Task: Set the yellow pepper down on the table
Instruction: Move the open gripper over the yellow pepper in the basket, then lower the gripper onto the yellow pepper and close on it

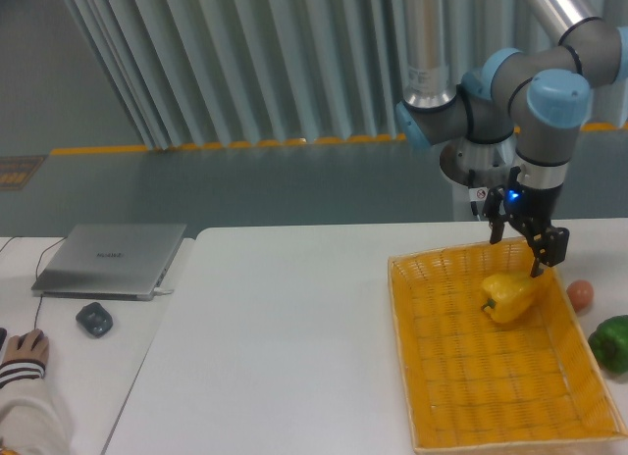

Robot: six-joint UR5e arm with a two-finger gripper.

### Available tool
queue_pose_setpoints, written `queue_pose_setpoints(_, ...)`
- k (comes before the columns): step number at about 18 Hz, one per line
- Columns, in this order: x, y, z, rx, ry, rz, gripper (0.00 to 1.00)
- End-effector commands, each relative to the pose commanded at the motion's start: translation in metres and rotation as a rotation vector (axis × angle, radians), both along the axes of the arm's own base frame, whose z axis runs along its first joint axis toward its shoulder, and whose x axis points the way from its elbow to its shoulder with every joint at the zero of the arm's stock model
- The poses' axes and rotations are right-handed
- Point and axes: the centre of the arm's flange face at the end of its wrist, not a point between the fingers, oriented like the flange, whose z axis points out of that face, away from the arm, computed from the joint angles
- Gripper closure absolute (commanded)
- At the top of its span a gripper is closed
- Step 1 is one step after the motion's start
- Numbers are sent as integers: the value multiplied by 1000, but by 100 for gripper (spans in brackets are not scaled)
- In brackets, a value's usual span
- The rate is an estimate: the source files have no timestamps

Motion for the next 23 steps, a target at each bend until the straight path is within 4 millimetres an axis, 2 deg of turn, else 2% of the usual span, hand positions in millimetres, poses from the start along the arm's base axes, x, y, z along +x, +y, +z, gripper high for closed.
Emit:
queue_pose_setpoints(4, 7, 13, -10, -27, 22, 12, 0)
queue_pose_setpoints(20, 14, 36, -36, -155, 91, -32, 0)
queue_pose_setpoints(23, 20, 49, -43, -183, 106, -41, 0)
